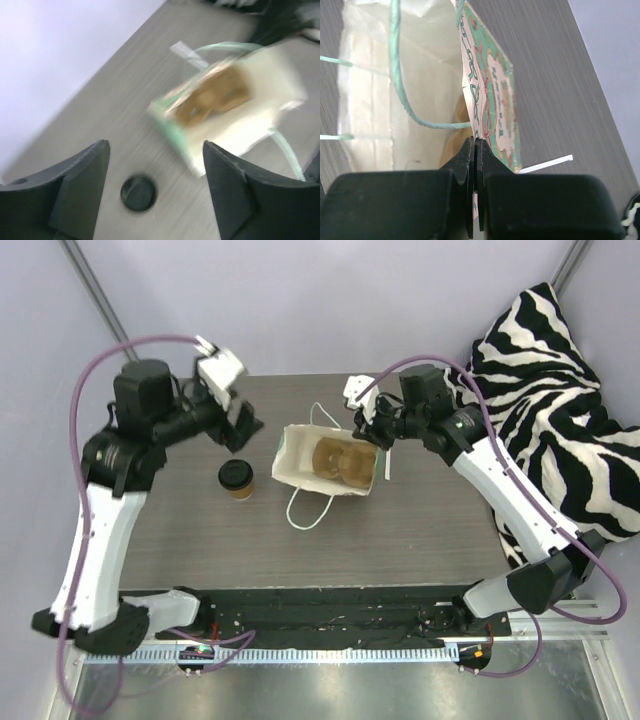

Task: Pack the takeout coffee

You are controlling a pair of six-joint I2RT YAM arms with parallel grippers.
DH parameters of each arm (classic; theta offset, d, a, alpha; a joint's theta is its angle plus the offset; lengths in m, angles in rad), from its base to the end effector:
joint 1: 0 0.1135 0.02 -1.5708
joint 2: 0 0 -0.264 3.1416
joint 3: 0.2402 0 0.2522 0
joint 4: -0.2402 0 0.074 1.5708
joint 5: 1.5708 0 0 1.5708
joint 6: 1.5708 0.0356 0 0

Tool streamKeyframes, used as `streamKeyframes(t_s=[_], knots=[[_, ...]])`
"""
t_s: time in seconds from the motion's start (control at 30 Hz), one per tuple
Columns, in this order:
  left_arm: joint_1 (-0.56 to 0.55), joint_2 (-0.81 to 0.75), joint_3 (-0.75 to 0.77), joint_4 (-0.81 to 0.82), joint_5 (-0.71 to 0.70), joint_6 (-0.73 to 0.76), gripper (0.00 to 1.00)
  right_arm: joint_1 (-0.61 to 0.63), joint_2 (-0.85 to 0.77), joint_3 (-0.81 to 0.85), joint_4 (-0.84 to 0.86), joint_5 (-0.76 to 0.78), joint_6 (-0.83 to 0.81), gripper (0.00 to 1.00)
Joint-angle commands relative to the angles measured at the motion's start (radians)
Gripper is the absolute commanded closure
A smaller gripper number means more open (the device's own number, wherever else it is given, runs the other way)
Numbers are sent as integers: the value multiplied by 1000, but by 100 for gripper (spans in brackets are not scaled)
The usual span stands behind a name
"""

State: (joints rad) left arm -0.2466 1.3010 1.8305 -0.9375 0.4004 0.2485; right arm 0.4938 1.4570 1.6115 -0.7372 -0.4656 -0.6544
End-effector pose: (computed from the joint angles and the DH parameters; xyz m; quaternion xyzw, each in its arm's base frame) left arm 0.2185 -0.0693 0.5011 0.3066 0.7673 -0.1657 0.5384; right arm 0.2664 0.1616 0.4145 -0.5571 0.6599 0.1654 0.4762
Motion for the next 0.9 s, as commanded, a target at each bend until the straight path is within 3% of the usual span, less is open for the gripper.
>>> streamKeyframes(t_s=[0.0, 0.03, 0.1, 0.13, 0.23, 0.33, 0.63, 0.87], knots=[[-266, -63, -150, 159, 5, 247, 27, 63, -67, -91, 171, 131, 142, 99], [-304, -100, -227, 192, -42, 277, 38, 69, -70, -104, 182, 139, 154, 99], [-391, -130, -308, 288, -87, 364, 48, 75, -81, -127, 206, 157, 193, 99], [-417, -149, -379, 310, -107, 392, 58, 81, -86, -134, 217, 162, 203, 99], [-474, -180, -506, 368, -146, 489, 67, 98, -110, -160, 239, 171, 226, 99], [-502, -184, -577, 401, -170, 523, 68, 120, -144, -182, 243, 180, 240, 99], [-516, -115, -577, 421, -155, 492, 75, 212, -224, -258, 308, 252, 240, 99], [-534, -97, -721, 420, -161, 640, 78, 238, -262, -320, 400, 326, 317, 99]])
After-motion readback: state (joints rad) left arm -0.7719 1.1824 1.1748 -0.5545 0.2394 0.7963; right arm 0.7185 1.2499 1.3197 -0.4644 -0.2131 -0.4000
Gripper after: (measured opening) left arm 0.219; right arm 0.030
